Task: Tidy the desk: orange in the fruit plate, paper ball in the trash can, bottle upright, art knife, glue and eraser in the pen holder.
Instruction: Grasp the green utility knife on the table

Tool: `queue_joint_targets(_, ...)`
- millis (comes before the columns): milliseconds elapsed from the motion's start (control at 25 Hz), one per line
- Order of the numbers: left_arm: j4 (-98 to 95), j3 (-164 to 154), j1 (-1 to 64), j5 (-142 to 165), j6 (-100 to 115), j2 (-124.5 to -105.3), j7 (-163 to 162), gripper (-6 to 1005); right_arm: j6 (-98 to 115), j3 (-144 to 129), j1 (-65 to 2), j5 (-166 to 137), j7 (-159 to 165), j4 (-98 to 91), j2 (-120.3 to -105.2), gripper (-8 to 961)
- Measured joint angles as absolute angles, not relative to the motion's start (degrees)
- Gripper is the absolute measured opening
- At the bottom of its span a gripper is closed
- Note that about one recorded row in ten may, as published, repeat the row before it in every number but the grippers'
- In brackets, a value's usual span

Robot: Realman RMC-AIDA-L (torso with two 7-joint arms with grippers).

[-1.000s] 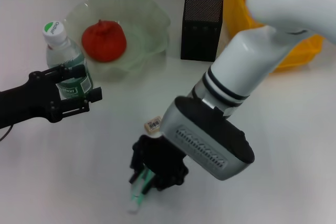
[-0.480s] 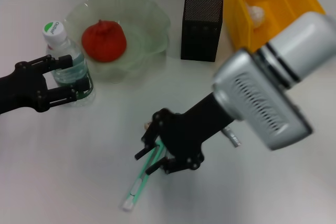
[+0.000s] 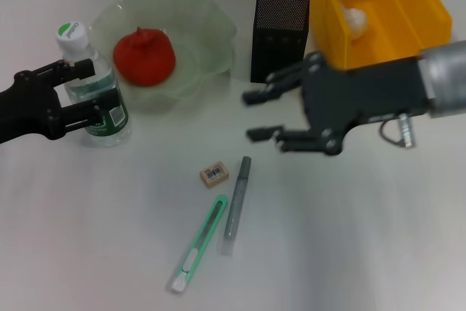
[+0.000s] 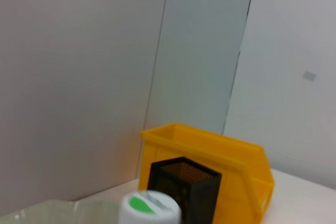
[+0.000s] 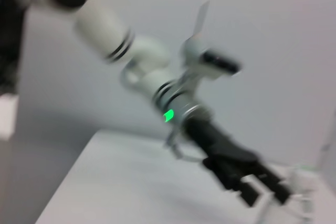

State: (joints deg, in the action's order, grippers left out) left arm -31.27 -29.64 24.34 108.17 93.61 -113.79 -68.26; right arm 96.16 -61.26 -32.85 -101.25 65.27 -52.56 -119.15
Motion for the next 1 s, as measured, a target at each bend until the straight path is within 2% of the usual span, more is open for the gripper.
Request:
queue_joint_targets(160,-31.32,-29.94,25.01,108.35,95.29,-114.62,-69.30,771,100.26,-52.51,-26.66,-96.22,65.68,-51.54,-119.13,402)
queue_joint_targets(320,-31.38,-30.42,24.82,108.64,98.08,-115.46,-69.04,770,104.18,-45.97,-25.23,-95.09,65.27,-48.46,-118.94,555)
queue_joint_targets(440,-31.55,-31.17,24.28,108.82,99.96,-115.68,-69.03,770,106.64,-40.45,-25.23,-94.95,65.18,-44.32,-117.38,667)
queue_joint_targets(520,-31.74,-31.84,23.49,108.89,102.73,-115.19,-68.97,770,106.86,-38.56,-25.45,-94.94,65.39,-41.14,-115.90,742)
queue_joint_targets(680,-32.62,-32.40,24.94,108.62,110.21,-115.06,-64.06,770,104.52,-35.00,-25.38,-95.27,66.43,-33.99,-114.20,768)
queue_joint_targets(1000,-41.13,-42.13,33.10,110.63,107.71,-115.98,-59.13,770,95.36,-35.75,-25.55,-98.40,66.14,-29.07,-114.73,768)
